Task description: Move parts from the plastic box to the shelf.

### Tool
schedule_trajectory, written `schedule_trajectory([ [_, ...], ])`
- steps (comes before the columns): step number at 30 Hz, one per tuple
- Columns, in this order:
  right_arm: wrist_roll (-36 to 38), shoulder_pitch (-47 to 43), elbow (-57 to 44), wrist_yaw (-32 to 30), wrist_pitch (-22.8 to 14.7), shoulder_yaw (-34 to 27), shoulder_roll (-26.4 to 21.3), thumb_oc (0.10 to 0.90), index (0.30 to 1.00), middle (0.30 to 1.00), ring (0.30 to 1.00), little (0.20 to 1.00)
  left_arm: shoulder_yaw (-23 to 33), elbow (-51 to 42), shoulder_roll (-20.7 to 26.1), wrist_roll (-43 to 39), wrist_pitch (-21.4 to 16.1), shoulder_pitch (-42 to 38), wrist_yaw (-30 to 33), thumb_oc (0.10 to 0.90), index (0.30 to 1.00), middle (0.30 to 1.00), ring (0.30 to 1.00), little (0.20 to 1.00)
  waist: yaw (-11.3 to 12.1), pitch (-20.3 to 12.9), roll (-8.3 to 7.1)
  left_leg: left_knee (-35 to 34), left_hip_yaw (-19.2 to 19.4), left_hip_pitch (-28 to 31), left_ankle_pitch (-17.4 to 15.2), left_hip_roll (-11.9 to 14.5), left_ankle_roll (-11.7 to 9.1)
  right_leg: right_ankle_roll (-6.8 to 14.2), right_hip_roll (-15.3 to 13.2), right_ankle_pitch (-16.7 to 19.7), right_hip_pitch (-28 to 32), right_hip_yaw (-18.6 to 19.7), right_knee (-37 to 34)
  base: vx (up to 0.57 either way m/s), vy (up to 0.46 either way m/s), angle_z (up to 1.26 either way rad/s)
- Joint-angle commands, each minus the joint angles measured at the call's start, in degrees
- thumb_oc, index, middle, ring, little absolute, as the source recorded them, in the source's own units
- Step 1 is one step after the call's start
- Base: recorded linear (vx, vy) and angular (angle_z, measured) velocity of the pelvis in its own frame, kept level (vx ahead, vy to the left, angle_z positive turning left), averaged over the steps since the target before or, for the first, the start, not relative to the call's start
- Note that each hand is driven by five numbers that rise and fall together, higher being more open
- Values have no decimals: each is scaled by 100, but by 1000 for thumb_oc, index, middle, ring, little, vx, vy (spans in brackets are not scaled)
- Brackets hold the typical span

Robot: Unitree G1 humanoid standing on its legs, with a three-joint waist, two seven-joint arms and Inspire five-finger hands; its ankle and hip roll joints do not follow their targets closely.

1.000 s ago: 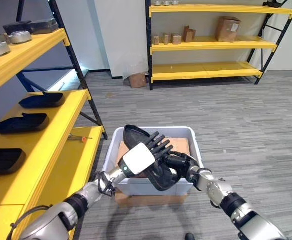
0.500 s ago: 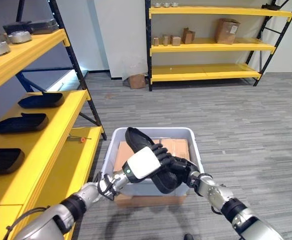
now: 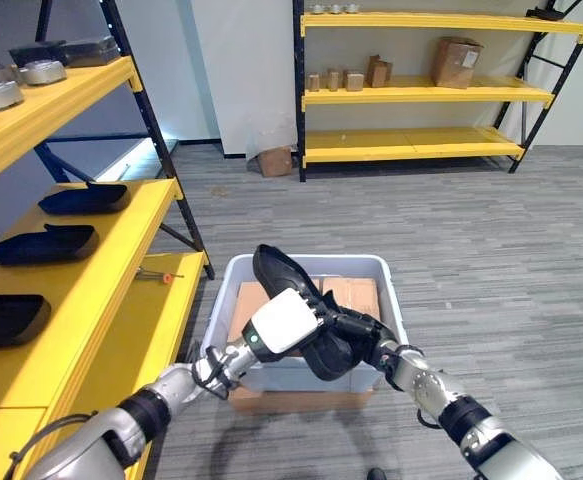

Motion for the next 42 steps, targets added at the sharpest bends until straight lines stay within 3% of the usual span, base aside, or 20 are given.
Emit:
schedule_trajectory([
  [1,305,-933,-563,275,-530,-412,656,400,300,300,300,300,176,-798,-640,-552,-218,-925,451,400,300,300,300,300,54,-42,82,-6,-366,248,-439,-232,323,35,81,-345,335,-160,156,0,0,0],
  [2,99,-943,-624,263,-701,-400,639,618,605,605,605,605,171,-822,-605,-609,-139,-929,469,400,300,300,300,300,57,-41,87,-2,-375,242,-436,-234,324,35,76,-349,331,-162,168,0,0,0],
  [3,46,-953,-652,239,-756,-391,635,900,1000,1000,1000,1000,176,-832,-595,-628,-104,-931,464,400,300,300,300,300,60,-40,88,0,-378,242,-434,-236,326,33,74,-351,336,-162,168,0,0,0],
  [12,-215,-934,-1395,426,-876,-485,371,900,1000,1000,1000,1000,472,-972,-272,-788,173,-848,360,400,300,300,300,300,153,-30,87,37,-529,189,-419,-278,354,-6,81,-441,349,-245,292,-6,-18,5],
  [14,-114,-871,-1722,377,-757,-515,266,900,1000,1000,1000,1000,579,-1019,-158,-778,160,-740,360,400,300,300,300,300,180,-30,80,48,-572,168,-410,-275,353,-25,83,-468,355,-287,311,-6,-80,11],
  [18,395,-803,-2947,-344,-190,-706,-135,900,1000,1000,1000,1000,993,-1150,147,-605,172,-243,400,400,300,300,300,300,242,-41,46,49,-681,124,-366,-231,329,-80,109,-523,361,-410,343,-5,-119,16],
  [21,1001,-781,-3782,-786,335,-1016,-687,900,1000,1000,1000,1000,1368,-1231,476,-514,184,166,440,400,300,300,300,300,258,-35,6,41,-710,69,-305,-166,296,-142,159,-545,329,-532,360,-29,-166,3],
  [25,1215,-690,-4016,-777,463,-1248,-1031,900,1000,1000,1000,1000,1612,-1297,675,-494,276,431,448,400,300,300,300,300,280,-18,-15,64,-758,20,-275,-126,264,-205,223,-590,307,-604,382,-32,-140,1],
  [32,794,-398,-4067,-734,-79,-1764,-1365,900,1000,1000,1000,1000,2311,-1710,1012,-491,610,1074,618,400,300,300,300,300,448,102,6,321,-1073,-225,-211,-88,187,-454,483,-728,236,-760,523,-57,-185,14],
  [38,294,-462,-4119,-766,-302,-1829,-1347,900,1000,1000,1000,1000,2701,-1862,1024,-537,908,1254,719,400,300,300,300,300,587,232,88,53,-1295,-539,275,148,-24,-583,666,-808,214,-915,531,-56,-91,21],
  [39,163,-433,-4148,-760,-313,-1841,-1351,900,1000,1000,1000,1000,2754,-1850,1011,-530,898,1292,768,400,300,300,300,300,580,244,98,45,-1215,-622,342,190,-57,-586,663,-813,222,-982,524,-57,-23,31],
  [42,-119,-119,-4320,-857,-494,-2044,-1401,900,1000,1000,1000,1000,2850,-1808,879,-407,786,1327,959,400,300,300,300,300,424,278,109,279,-339,-834,516,314,-154,-574,605,-857,295,-1461,499,-73,-22,45],
])
